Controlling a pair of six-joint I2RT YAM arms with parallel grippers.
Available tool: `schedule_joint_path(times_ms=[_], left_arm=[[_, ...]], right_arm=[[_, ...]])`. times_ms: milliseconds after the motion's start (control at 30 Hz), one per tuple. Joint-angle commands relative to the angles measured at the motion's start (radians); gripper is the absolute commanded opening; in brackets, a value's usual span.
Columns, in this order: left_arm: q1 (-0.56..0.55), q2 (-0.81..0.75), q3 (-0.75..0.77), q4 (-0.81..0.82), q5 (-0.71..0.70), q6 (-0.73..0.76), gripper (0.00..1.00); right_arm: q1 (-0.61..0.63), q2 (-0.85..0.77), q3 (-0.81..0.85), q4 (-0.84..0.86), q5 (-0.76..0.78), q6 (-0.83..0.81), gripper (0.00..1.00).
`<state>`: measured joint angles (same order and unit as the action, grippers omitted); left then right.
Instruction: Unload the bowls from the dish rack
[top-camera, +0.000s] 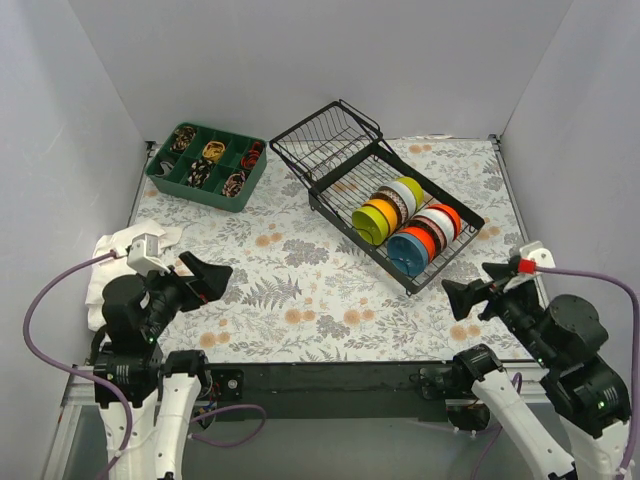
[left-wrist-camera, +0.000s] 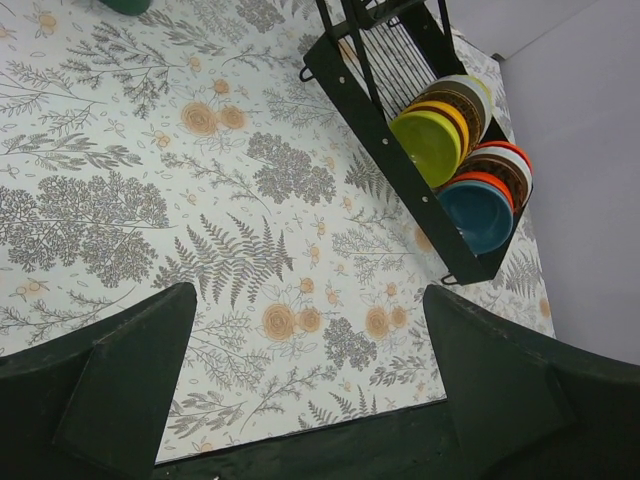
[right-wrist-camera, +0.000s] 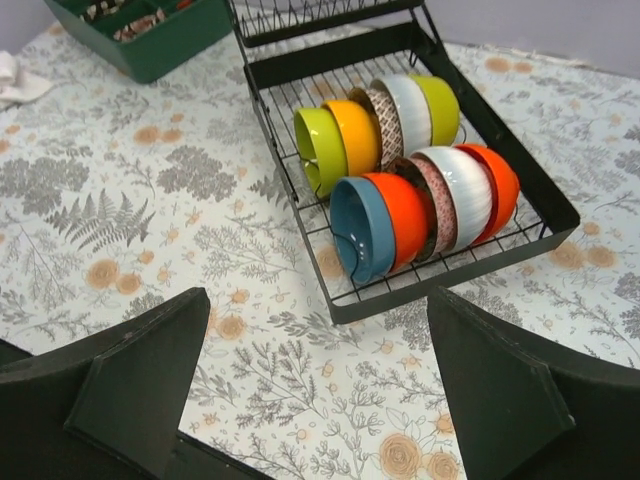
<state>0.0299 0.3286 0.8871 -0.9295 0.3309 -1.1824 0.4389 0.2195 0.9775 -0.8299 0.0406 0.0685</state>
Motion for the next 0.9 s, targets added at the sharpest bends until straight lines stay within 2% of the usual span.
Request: schedule_joint_path(times_ms=[0,200,367,567,700,867], left_arm=[[0.004,0.07,-0.025,0.04,0.028,0.02,0.98],[-0.005,0.138,-0.069,0.139,0.069,0.009,0.98],[-0.016,0.121,-0.138,0.25,0.068,-0.029,0.98],[-0.11,0.086,-0.191,0.29,0.085,-0.059,0.98],[-0.163,0.024,-0.235,0.285,0.083,-0.069,0.98],[-0.208,-0.022,-0.269,0.259,0.082,-0.066,0.98]], right_arm=[[0.004,0.119,0.023,0.012,-0.053,-0.019,0.99],[0.004,0.3,0.032,-0.009,0.157,0.03,0.98],[0.004,0.455,0.03,0.032,0.254,0.057,0.99],[-0.002,0.624,0.023,0.138,0.312,-0.064,0.99],[-0.078,0.713,0.033,0.247,0.124,-0.209,0.98],[-0.284,0.869,0.098,0.281,-0.125,-0.266,0.98]])
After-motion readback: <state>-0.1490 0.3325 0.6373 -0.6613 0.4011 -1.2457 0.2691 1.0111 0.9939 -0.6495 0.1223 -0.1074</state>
